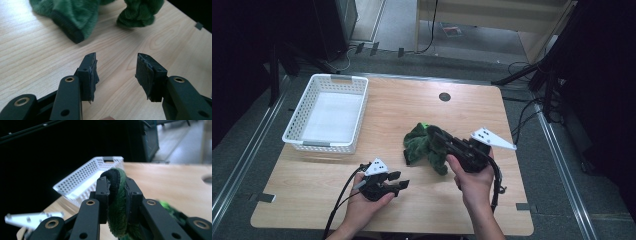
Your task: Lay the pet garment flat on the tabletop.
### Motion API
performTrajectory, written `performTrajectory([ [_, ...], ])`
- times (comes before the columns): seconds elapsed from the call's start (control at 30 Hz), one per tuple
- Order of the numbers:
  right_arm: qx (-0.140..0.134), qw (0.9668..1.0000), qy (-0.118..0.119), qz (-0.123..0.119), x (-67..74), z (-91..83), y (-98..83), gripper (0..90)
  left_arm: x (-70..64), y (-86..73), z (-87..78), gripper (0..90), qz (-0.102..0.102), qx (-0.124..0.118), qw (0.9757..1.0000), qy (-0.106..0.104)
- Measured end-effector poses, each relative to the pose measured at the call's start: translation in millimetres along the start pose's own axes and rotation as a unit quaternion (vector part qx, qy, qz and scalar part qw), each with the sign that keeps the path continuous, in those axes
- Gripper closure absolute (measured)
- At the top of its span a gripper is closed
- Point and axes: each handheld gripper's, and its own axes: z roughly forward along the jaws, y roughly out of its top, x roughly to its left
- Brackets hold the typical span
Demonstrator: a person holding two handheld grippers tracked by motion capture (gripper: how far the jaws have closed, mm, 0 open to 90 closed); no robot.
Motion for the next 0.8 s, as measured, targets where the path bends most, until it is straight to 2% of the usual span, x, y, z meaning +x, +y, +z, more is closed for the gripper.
performTrajectory([
  [0.07, 0.001, 0.9999, 0.012, -0.011, 10.3, 9.6, 14.5, 77.6, 0.4, 0.8, -3.5, 50.5, -0.002, -0.007, 1.0000, -0.004],
  [0.17, -0.014, 0.9995, 0.019, -0.019, 19.4, 16.8, 29.4, 79.7, 1.9, 3.0, -10.8, 47.7, -0.001, -0.022, 0.9997, -0.007],
  [0.27, -0.018, 0.9996, 0.011, -0.017, 18.2, 15.9, 28.4, 80.2, 3.0, 4.2, -18.9, 45.1, 0.004, -0.035, 0.9993, -0.012],
  [0.33, 0.000, 0.9998, -0.004, -0.020, 11.9, 12.9, 15.5, 81.1, 3.8, 3.5, -20.3, 43.7, 0.007, -0.032, 0.9993, -0.016],
  [0.4, 0.024, 0.9992, -0.023, -0.024, 1.4, 7.7, -3.3, 82.4, 4.4, 1.9, -16.5, 42.6, 0.014, -0.015, 0.9996, -0.017],
  [0.47, 0.036, 0.9986, -0.039, -0.006, -12.5, -1.5, -22.9, 83.6, 1.8, 0.1, -9.4, 42.4, 0.017, -0.006, 0.9998, -0.010],
  [0.53, 0.039, 0.9971, -0.062, 0.021, -27.1, -14.2, -41.7, 84.2, -3.8, -0.8, -1.8, 42.1, 0.025, 0.003, 0.9996, -0.015],
  [0.6, 0.044, 0.9946, -0.081, 0.048, -41.1, -27.7, -60.3, 84.5, -11.8, -1.7, 6.8, 41.0, 0.042, 0.014, 0.9989, -0.014],
  [0.67, 0.054, 0.9918, -0.098, 0.063, -54.2, -39.3, -78.6, 84.5, -18.4, -2.6, 16.0, 39.0, 0.054, 0.026, 0.9982, -0.003],
  [0.73, 0.068, 0.9873, -0.109, 0.094, -65.8, -48.7, -92.9, 84.6, -22.1, -3.7, 25.8, 37.7, 0.056, 0.038, 0.9975, 0.023],
  [0.77, 0.068, 0.9853, -0.115, 0.107, -71.0, -52.7, -97.2, 84.7, -22.2, -4.0, 29.5, 41.1, 0.054, 0.043, 0.9970, 0.034],
  [0.8, 0.070, 0.9838, -0.118, 0.116, -74.7, -55.8, -100.0, 84.8, -21.9, -4.1, 31.7, 49.3, 0.054, 0.045, 0.9966, 0.042],
])
